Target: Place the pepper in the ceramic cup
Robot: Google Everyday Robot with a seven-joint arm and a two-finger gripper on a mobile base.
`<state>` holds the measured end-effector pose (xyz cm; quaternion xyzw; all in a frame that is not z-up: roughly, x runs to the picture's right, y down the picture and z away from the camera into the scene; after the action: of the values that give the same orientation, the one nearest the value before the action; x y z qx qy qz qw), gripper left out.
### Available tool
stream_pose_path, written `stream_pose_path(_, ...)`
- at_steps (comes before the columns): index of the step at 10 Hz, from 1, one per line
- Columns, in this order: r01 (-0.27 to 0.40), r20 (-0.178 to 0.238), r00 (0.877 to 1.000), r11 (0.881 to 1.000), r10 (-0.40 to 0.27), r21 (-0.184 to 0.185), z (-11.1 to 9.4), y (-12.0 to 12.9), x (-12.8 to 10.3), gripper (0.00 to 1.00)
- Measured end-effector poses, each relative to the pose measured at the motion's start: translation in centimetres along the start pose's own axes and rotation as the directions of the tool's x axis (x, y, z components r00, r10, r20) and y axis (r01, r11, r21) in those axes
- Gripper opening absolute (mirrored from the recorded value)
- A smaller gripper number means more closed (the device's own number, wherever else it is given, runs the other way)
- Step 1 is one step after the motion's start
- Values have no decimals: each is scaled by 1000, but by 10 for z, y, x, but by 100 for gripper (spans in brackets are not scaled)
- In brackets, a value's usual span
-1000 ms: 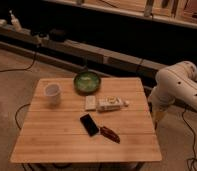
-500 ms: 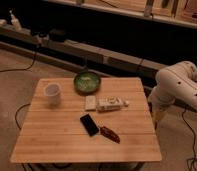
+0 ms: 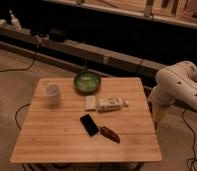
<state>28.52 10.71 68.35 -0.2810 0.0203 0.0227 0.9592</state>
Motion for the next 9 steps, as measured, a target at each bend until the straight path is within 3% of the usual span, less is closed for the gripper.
stream_pose_path(4,-1,1,1000,1000,1,0,0,0,0,65)
stream_pose_path(6,-12,33,999,1000,12,-7,3,0,-6,65)
stream_pose_path(7,-28,93,995,999,30,-22,10,0,-20,65)
stream_pose_path(8,-50,202,977,997,61,-58,22,1,-50,65)
stream_pose_path(9,-53,279,957,995,74,-82,30,1,-73,65)
